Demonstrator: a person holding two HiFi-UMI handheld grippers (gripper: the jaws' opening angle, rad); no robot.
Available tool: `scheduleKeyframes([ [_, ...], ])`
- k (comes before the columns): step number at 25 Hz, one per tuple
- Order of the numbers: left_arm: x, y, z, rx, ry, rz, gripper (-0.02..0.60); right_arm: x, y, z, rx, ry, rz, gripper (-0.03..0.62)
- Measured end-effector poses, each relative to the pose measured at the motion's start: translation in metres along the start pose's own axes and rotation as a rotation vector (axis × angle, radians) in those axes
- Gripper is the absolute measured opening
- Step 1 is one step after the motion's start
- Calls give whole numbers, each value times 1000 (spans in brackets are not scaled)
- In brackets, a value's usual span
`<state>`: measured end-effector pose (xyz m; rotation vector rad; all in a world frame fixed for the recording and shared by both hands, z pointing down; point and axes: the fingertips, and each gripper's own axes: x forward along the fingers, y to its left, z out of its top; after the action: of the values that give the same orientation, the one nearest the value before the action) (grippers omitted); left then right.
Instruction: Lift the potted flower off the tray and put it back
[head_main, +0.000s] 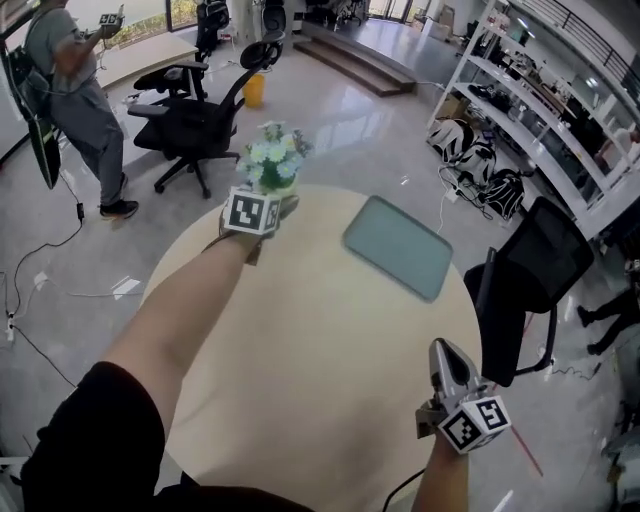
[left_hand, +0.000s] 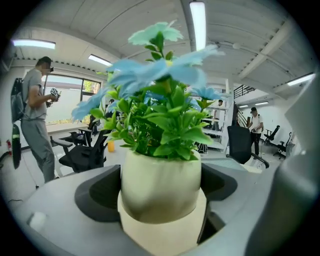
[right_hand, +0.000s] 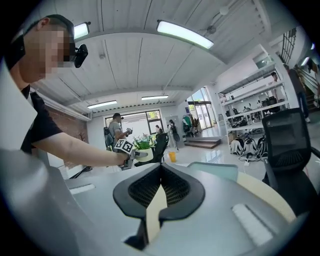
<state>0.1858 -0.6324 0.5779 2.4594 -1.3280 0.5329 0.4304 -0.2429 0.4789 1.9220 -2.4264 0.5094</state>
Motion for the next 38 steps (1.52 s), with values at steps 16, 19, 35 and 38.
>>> scheduleKeyframes([
  [16, -51, 130, -107, 8, 87, 91, 488, 68, 74, -32, -14, 81, 93, 15],
  [19, -53, 137, -122, 11, 95, 92, 488, 74, 82, -36, -12, 94, 103, 15],
  [35, -68, 170, -187, -114, 92, 109, 486, 97, 99, -54, 0, 137, 112, 14],
  [38, -72, 162, -193, -118, 118, 71, 500, 97, 105, -47, -1, 133, 113, 14],
])
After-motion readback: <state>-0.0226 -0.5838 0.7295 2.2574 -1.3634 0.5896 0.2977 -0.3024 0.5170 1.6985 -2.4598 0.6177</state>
